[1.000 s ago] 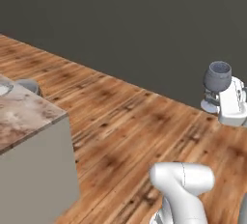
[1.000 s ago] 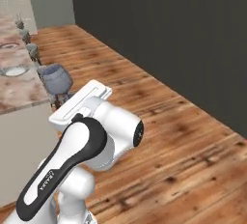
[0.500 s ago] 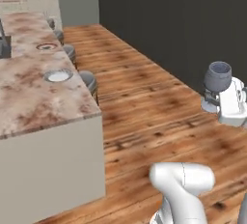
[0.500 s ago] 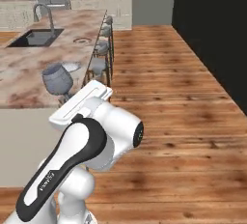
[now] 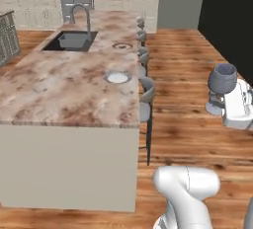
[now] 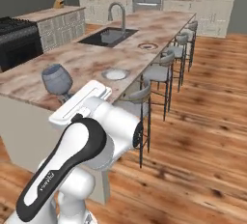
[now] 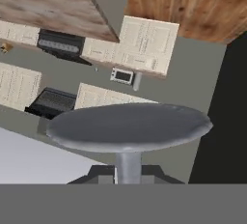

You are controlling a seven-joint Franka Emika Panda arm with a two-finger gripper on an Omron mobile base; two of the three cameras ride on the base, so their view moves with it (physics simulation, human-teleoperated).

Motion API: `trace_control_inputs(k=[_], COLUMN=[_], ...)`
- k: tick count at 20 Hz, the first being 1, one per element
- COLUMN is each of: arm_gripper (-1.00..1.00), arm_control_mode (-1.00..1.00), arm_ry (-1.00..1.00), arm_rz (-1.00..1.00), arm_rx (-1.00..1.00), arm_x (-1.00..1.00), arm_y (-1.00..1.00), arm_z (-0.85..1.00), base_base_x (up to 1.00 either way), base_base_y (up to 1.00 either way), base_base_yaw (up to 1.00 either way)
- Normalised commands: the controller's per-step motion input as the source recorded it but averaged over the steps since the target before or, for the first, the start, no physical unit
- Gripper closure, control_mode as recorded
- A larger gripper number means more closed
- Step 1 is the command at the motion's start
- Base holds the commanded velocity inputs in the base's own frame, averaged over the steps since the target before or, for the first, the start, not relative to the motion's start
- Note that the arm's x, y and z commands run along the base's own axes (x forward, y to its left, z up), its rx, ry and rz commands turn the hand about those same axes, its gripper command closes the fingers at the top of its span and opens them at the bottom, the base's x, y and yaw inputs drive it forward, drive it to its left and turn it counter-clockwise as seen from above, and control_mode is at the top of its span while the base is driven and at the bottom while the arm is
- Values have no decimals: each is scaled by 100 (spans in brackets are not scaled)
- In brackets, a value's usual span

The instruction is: Retrieve the wine glasses from the counter and place one next to each plate.

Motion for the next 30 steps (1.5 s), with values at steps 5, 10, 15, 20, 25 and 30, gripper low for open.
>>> trace_control_inputs(k=[5, 10, 15, 20, 25, 30], arm_gripper=[100, 100, 100, 100, 100, 100], arm_control_mode=[100, 100, 100, 100, 100, 100], arm_ry=[0, 0, 0, 0, 0, 0], arm_rz=[0, 0, 0, 0, 0, 0], arm_rx=[0, 0, 0, 0, 0, 0], arm_x=[0, 0, 0, 0, 0, 0], arm_y=[0, 0, 0, 0, 0, 0], arm_z=[0, 0, 0, 0, 0, 0], base_base_x=[71, 53, 9, 6, -57, -48], base_base_y=[-74, -94, -83, -81, -100, -100], base_base_yaw=[64, 60, 68, 68, 36, 47])
